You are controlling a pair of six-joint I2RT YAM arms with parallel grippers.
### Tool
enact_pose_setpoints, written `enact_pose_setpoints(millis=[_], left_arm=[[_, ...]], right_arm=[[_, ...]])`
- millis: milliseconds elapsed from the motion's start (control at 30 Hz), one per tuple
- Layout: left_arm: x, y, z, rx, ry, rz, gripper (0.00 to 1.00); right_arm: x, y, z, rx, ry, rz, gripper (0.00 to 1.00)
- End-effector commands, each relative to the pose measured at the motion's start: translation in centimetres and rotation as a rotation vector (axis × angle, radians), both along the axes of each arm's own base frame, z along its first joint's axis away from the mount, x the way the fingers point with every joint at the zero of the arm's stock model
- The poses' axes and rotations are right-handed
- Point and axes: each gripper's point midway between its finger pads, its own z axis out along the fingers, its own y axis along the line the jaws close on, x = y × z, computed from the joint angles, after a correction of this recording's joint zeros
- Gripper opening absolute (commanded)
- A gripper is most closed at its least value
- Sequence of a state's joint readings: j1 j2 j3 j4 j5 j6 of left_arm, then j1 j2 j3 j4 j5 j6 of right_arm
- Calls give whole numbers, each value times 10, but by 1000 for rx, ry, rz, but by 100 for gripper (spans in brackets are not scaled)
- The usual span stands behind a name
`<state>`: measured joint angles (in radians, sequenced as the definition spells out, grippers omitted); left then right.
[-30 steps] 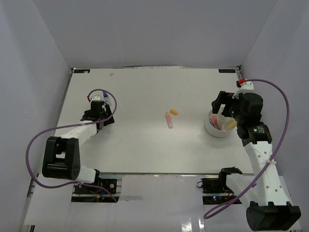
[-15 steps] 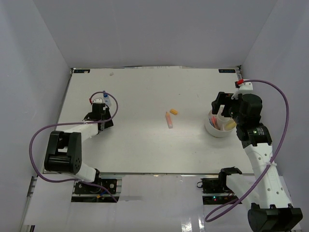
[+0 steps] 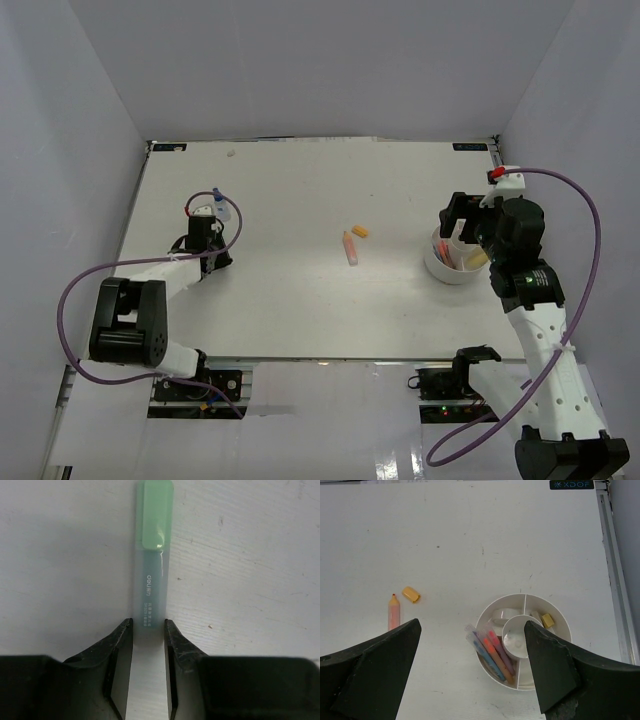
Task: Sort the stationery into containers
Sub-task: Pick up the pen from the center of the board.
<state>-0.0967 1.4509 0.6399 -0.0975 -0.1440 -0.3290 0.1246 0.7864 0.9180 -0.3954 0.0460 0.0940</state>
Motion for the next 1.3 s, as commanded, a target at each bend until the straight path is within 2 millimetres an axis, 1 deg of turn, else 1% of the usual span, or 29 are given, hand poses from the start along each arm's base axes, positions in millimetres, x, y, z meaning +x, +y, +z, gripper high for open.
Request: enact_pose_setpoints(millis=[0,67,133,200,233,300,333,367,400,433,467,500,533,600,633,667,700,733,800,833,867,900,933,967,1000,1067,1133,1167,1267], left_arm=[[-16,-26,2,-114,30,-61,30],[-21,-35,2,-135,34,-75,25],[-23,-41,6,-138,27,-92,22],[-26,-53,11,-153,25,-120,17],[-28,-58,13,-162,22,-131,16],[-34,-75,17,-171,17,-178,13],[-35,-83,24,-175,-5,-205,11],[-38,-99,29,-177,-19,-257,11],[-39,-107,36,-180,-40,-285,10],[-39,-116,47,-185,-77,-321,9],[-39,-129,58,-187,-115,-376,8],[-38,-136,66,-187,-145,-404,8],[-38,-153,86,-222,-201,-473,7],[-38,-167,104,-221,-269,-559,7],[-41,-180,120,-233,-321,-616,7],[-44,-190,129,-242,-349,-670,6],[-44,-198,141,-225,-393,-725,6],[-50,-212,152,-230,-431,-787,7],[-57,-227,170,-230,-483,-867,7],[-61,-240,182,-221,-537,-927,7],[-64,-246,188,-216,-556,-955,7],[-67,-253,197,-216,-583,-993,7],[-73,-262,203,-198,-611,-1045,7],[-76,-268,207,-191,-627,-1071,7],[-77,-273,214,-186,-647,-1093,7],[-83,-282,221,-159,-682,-1148,7],[-88,-291,226,-149,-703,-1191,7],[-89,-293,227,-132,-715,-1210,8],[-90,-298,232,-118,-741,-1231,8]], right_arm=[[2,0,12,-14,-58,4,90],[1,2,13,-15,-61,12,90],[0,6,15,-12,-69,35,90],[-1,12,17,-5,-76,64,90],[-2,19,19,6,-81,103,90],[-4,30,21,24,-87,163,90],[-5,34,21,31,-88,186,90],[-7,42,22,49,-85,232,90],[-8,48,22,66,-82,259,90],[-9,54,23,79,-79,290,90],[-11,66,21,107,-56,352,91],[-13,72,21,136,-40,377,91],[-17,81,23,165,-26,433,92],[-18,93,19,222,24,479,93],[-20,98,21,246,35,504,93],[-22,107,20,277,57,555,94],[-23,112,21,298,66,575,94],[-24,117,22,329,86,588,95],[-26,129,23,349,107,625,96],[-26,133,24,360,118,633,96],[-27,141,25,363,131,657,96],[-26,145,25,368,142,662,96],[-28,151,25,379,157,673,96],[-26,155,22,386,178,676,97],[-25,158,25,390,180,682,97],[-24,166,21,404,220,691,98],[-23,171,23,411,225,703,98],[-24,176,23,420,237,719,98],[-23,182,23,428,253,728,100]])
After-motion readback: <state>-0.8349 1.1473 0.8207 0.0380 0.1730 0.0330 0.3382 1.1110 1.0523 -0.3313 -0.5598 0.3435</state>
